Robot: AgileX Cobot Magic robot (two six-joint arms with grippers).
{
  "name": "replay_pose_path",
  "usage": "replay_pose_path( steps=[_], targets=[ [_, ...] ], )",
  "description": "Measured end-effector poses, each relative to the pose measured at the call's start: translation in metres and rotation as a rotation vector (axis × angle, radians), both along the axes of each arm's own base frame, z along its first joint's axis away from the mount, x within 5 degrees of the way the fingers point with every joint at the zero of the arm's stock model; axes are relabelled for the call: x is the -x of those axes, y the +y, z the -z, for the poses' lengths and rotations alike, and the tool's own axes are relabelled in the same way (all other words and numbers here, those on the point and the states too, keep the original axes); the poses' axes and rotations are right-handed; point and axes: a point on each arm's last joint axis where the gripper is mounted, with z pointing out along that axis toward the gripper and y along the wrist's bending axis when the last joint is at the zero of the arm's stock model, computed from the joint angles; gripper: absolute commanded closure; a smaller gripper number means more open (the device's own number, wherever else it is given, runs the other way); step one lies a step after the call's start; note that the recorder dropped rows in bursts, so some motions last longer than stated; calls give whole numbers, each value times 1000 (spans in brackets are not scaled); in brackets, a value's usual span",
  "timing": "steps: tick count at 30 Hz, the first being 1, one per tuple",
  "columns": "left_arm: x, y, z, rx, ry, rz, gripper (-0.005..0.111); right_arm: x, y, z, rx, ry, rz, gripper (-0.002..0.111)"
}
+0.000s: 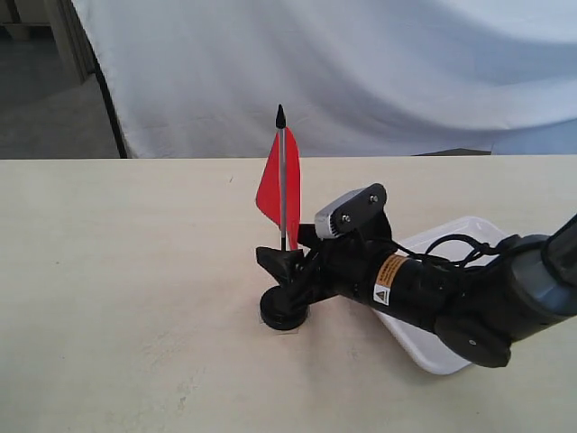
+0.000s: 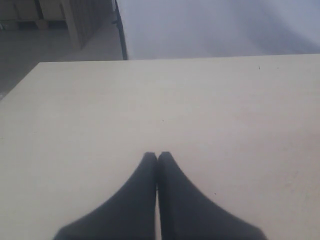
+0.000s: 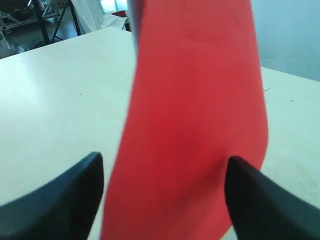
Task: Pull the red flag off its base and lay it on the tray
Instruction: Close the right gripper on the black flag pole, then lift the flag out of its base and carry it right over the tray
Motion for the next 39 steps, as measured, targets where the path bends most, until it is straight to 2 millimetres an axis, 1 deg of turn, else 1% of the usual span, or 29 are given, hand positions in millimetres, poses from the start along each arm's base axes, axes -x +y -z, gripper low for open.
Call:
replay_pose_path(
  steps=[3, 7, 8, 18, 21, 22, 26, 28, 31, 32, 33, 34, 35, 36, 37, 39],
  targets=[
    [0, 0, 0, 0, 0, 0, 107, -1, 0, 2, 2, 4, 0, 76],
    [0, 0, 0, 0, 0, 0, 107, -1, 0, 2, 3, 5, 0, 104],
    [0, 0, 0, 0, 0, 0, 107, -1, 0, 2, 3, 5, 0, 109],
    [0, 0, 0, 0, 0, 0, 107, -1, 1, 1, 7, -5, -3, 109],
    [0, 0, 0, 0, 0, 0, 107, -1, 1, -11, -13, -35, -5, 109],
    [0, 0, 0, 0, 0, 0, 107, 0, 2, -20, -22, -58, -16, 109],
    [0, 0, 0, 0, 0, 0, 107, 1, -2, -37, -8, -11, 14, 109],
    [0, 0, 0, 0, 0, 0, 107, 3, -5, -46, 26, -2, 35, 109],
    [0, 0, 0, 0, 0, 0, 107, 7, -17, -62, 158, 62, 112, 109],
    [0, 0, 0, 0, 0, 0, 107, 9, -21, -63, 188, 88, 135, 109],
    [0, 0, 0, 0, 0, 0, 107, 10, -31, -70, 222, 144, 198, 109],
    [0, 0, 0, 0, 0, 0, 107, 10, -36, -72, 228, 171, 232, 109],
    [0, 0, 0, 0, 0, 0, 107, 11, -50, -79, 238, 234, 316, 109],
    [0, 0, 0, 0, 0, 0, 107, 12, -56, -82, 240, 258, 350, 109],
    [0, 0, 0, 0, 0, 0, 107, 14, -69, -88, 259, 297, 421, 109],
    [0, 0, 0, 0, 0, 0, 107, 16, -82, -92, 291, 335, 487, 109]
  ],
)
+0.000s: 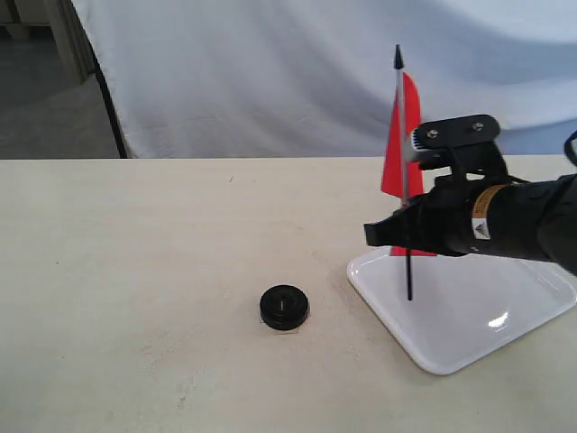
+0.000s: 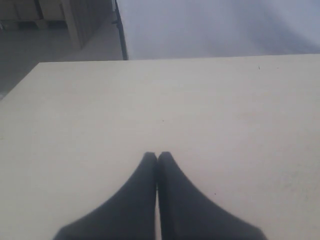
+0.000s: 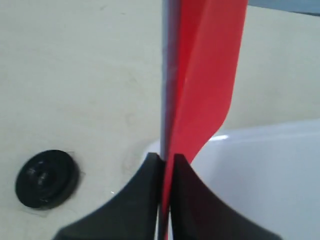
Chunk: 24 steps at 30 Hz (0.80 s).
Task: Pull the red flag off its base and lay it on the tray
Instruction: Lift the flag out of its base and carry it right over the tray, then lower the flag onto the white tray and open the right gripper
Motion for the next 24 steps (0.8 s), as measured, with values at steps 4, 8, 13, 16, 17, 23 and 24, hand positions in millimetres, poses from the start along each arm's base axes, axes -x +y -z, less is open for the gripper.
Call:
replay_pose_path(
  steps=[4, 8, 13, 16, 17, 23, 24],
  targets=[
    [0, 0, 0, 0, 0, 0, 107, 1, -22, 2, 31, 86, 128, 109],
    [0, 0, 0, 0, 0, 0, 107, 3, -41, 9, 43, 192, 250, 109],
    [0, 0, 0, 0, 0, 0, 107, 3, -56, 19, 56, 273, 329, 109],
    [0, 0, 0, 0, 0, 0, 107, -1, -58, 29, 36, 309, 359, 109],
    [0, 0, 0, 0, 0, 0, 107, -2, -58, 33, 20, 322, 369, 109],
    [0, 0, 0, 0, 0, 0, 107, -10, -53, 57, -44, 455, 453, 109],
    [0, 0, 0, 0, 0, 0, 107, -13, -53, 59, -48, 477, 465, 109]
  ],
)
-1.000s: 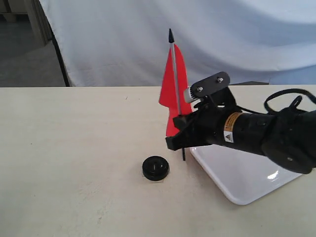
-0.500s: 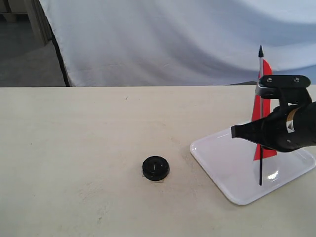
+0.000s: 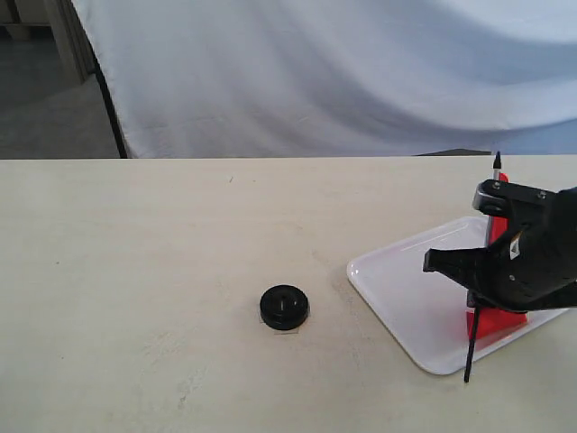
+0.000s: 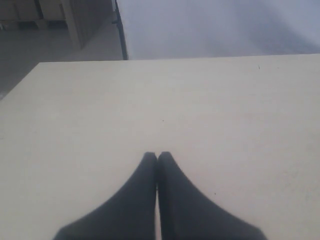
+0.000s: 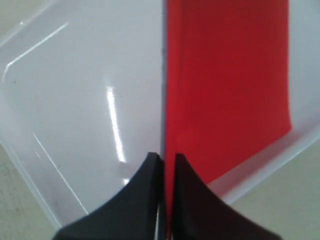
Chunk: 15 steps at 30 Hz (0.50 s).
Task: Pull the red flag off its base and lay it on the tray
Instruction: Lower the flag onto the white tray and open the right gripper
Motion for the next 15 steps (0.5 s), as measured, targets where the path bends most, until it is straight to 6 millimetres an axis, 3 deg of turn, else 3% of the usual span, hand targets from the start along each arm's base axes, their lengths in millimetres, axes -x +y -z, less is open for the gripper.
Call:
replay_pose_path(
  steps=[15],
  targets=[
    [0, 0, 0, 0, 0, 0, 107, -57, 20, -2, -51, 198, -24, 109]
  ],
)
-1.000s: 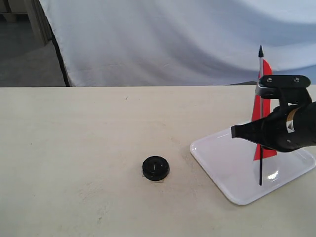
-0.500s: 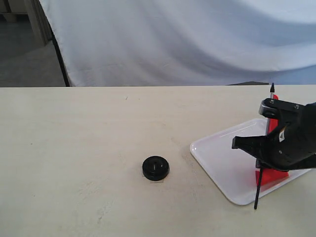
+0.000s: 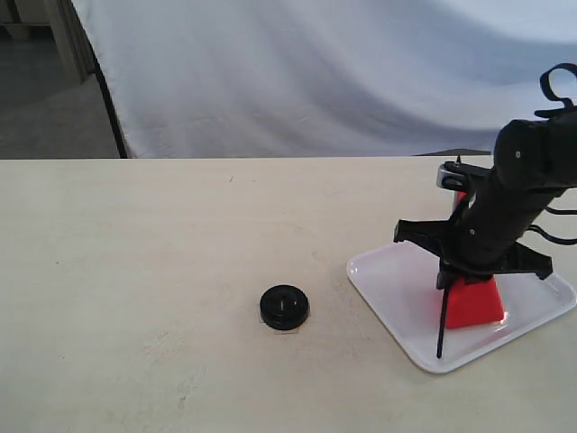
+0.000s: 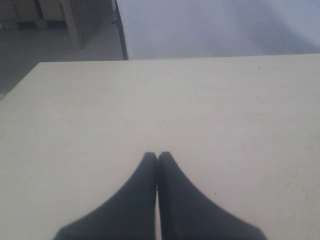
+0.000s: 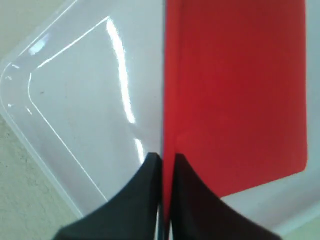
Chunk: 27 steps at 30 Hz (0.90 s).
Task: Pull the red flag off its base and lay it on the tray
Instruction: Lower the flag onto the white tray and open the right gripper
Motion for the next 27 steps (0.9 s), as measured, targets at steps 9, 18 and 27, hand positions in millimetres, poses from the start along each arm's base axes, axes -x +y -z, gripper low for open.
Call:
replay_pose_path(
  steps=[9, 18, 27],
  targets=[
    [0, 0, 0, 0, 0, 0, 107, -22, 7, 18, 3, 159, 3, 109],
    [0, 0, 0, 0, 0, 0, 107, -26, 0, 28, -36, 178, 61, 108],
    [0, 0, 0, 0, 0, 0, 107, -28, -9, 28, -70, 179, 85, 82]
  ],
)
